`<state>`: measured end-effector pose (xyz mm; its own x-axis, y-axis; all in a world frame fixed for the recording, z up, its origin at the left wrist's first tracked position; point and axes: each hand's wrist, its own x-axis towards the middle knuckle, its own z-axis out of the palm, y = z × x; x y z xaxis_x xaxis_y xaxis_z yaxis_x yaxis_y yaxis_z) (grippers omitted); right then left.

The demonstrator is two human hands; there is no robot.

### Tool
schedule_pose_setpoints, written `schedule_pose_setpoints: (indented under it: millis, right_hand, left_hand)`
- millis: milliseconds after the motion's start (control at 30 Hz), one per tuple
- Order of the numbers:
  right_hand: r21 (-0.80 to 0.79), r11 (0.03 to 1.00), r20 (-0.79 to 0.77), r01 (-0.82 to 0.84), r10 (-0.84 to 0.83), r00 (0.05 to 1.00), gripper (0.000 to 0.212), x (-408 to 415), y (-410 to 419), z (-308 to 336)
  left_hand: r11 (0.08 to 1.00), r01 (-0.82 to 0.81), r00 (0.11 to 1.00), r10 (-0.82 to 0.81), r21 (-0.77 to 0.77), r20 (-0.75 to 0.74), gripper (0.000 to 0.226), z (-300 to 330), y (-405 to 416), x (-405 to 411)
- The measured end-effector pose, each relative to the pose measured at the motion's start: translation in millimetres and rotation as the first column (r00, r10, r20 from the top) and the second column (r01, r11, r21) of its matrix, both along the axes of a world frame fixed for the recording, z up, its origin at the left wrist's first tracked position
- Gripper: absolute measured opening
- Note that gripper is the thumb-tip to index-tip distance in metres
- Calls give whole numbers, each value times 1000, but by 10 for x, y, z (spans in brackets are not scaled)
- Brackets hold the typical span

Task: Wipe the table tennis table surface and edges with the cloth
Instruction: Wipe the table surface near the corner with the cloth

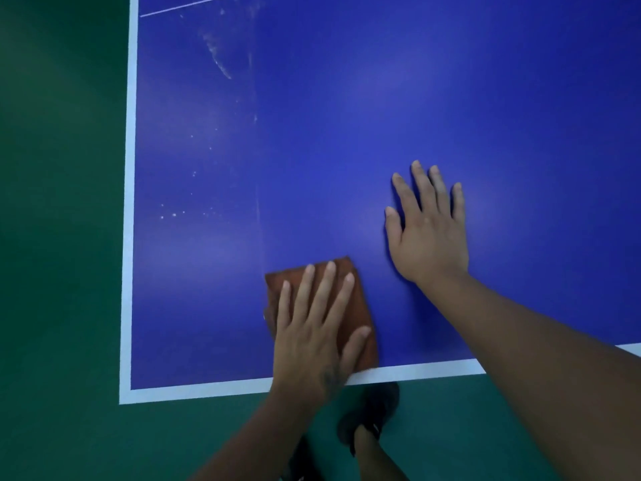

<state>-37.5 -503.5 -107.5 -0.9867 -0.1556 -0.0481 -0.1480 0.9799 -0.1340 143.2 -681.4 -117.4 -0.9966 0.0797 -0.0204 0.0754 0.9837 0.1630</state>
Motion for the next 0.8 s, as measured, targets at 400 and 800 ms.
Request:
schedule_pose_setpoints:
  millis: [400, 800]
  right_hand:
    - [-14, 1000, -38, 10, -10, 999, 60, 20, -6, -46]
    - [-30, 1000, -19, 10, -11, 1000, 61, 36, 1, -6]
  left_hand:
    - [995, -104, 993, 104, 4, -51, 72, -17, -508, -1500]
    - [1000, 19, 1000, -19, 7, -6, 75, 2, 159, 263]
